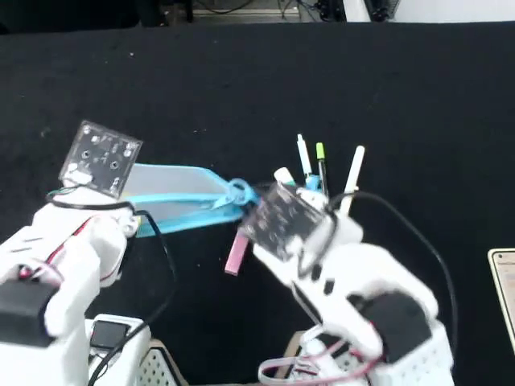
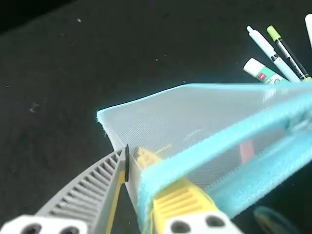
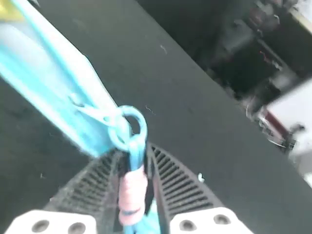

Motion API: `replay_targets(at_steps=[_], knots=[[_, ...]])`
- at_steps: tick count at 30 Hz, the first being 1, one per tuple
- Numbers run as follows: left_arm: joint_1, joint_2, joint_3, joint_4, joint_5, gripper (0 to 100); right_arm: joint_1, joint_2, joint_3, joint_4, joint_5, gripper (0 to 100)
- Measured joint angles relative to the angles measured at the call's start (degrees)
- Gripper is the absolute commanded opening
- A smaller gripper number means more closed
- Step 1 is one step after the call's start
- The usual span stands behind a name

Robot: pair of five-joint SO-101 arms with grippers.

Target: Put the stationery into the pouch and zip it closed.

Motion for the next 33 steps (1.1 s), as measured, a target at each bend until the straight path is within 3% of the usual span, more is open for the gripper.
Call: replay_targets(at_steps=[10, 23, 33], knots=[[0.09, 0.00, 21.71, -22.86, 1.67, 3, 6.59, 0.62, 7.47, -8.18, 1.23, 1.1], [-5.45, -4.48, 34.73, -34.73, 12.04, 3, 6.68, 0.70, 15.21, -11.87, 6.59, 1.1], [-5.89, -14.68, 42.64, -36.13, 18.20, 3, 6.68, 0.62, 20.92, -17.32, 6.77, 1.1]])
